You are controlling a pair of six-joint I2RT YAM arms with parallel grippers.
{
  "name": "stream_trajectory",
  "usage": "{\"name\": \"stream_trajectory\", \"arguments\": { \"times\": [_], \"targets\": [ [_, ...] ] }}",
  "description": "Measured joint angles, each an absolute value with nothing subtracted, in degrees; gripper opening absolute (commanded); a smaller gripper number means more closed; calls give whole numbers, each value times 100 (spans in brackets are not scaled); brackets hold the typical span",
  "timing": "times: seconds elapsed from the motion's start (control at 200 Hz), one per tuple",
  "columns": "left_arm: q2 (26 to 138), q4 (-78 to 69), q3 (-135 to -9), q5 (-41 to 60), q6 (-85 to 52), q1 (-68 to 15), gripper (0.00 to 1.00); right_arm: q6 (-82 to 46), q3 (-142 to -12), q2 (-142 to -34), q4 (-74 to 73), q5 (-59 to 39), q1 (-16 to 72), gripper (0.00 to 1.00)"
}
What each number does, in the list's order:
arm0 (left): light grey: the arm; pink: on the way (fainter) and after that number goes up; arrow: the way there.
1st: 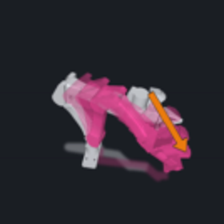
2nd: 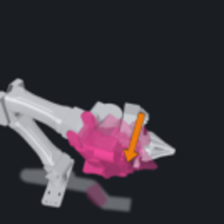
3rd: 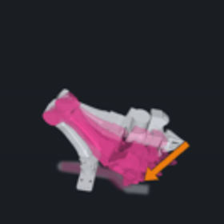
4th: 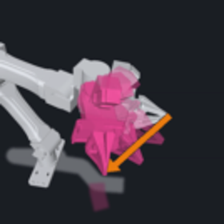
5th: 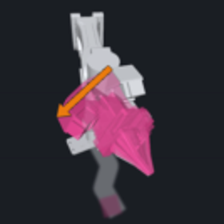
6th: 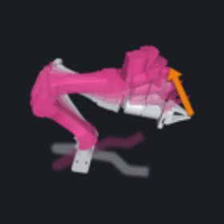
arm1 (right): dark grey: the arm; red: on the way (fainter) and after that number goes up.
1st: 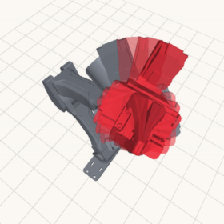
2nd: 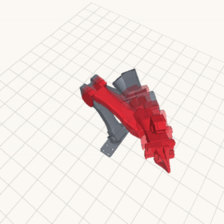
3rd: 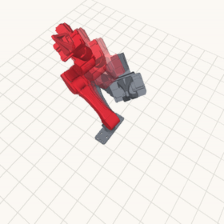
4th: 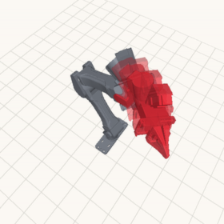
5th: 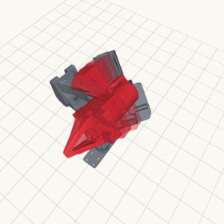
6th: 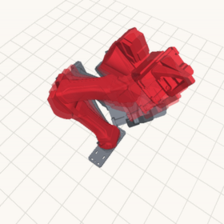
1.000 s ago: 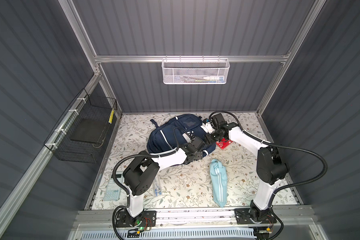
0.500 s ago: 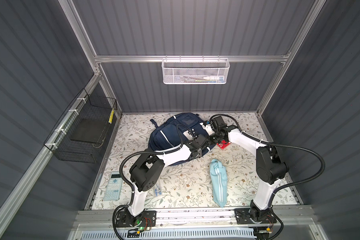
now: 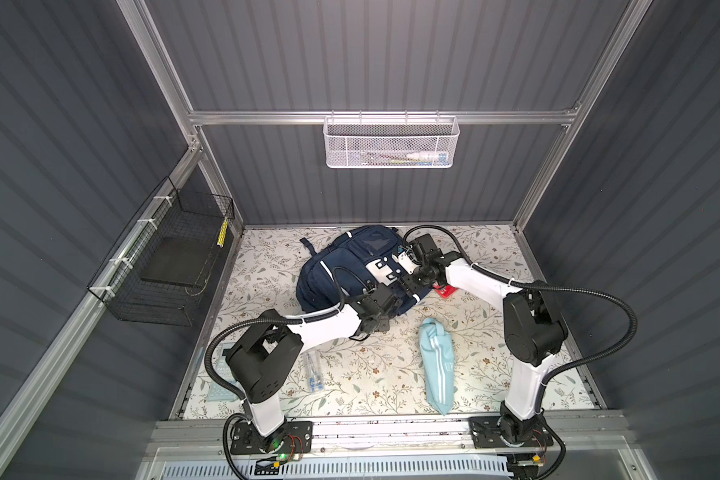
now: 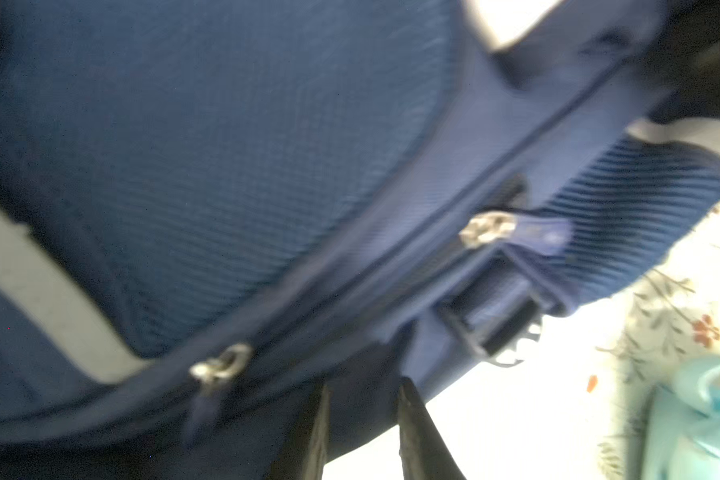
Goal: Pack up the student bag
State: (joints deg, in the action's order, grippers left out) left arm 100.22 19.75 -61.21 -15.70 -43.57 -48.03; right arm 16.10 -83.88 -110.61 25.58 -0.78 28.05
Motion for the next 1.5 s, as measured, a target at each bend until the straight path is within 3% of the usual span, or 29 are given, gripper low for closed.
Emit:
{"name": "stream_trajectory", "arguments": {
  "times": [0.18, 0.405, 0.645, 0.785, 0.84, 0.926, 1.126, 1.201, 1.366, 1.401, 1.501],
  "targets": [
    [9714, 1699, -5478, -1520, -4278, -4099, 30, 1750, -9717, -11931, 3120, -316, 2810, 66],
    [9354, 1890, -5256, -1769, -3896, -3433, 31, 2252, -9714, -11959, 3861, -622, 3271, 65],
    [8971, 1977, -5245, -1737, -3454, -3249, 46, 2687, -9295, -11336, 4003, -714, 3693, 71],
    [8637, 1887, -5249, -1463, -3352, -3251, 50, 3026, -8862, -11019, 3579, -602, 3924, 72],
    [8523, 1806, -5247, -1337, -3356, -3277, 56, 3175, -8667, -11006, 3356, -548, 4040, 70],
    [8464, 1531, -5210, -1173, -3402, -3358, 69, 3380, -8493, -11198, 3072, -464, 4174, 65],
    [8707, 845, -4842, -1002, -3717, -3695, 72, 3485, -8685, -11587, 2958, -554, 4045, 33],
    [8888, 714, -4823, -1033, -3774, -3787, 72, 3463, -8650, -11585, 2851, -646, 3999, 25],
    [9413, 617, -4993, -1194, -3822, -3800, 67, 3430, -8272, -11402, 2412, -768, 3970, 22],
    [9489, 650, -5059, -1247, -3828, -3806, 61, 3424, -8191, -11362, 2320, -775, 3970, 21],
    [9717, 945, -5365, -1400, -3815, -3835, 32, 3369, -8029, -11286, 2106, -788, 3968, 20]
  ]
}}
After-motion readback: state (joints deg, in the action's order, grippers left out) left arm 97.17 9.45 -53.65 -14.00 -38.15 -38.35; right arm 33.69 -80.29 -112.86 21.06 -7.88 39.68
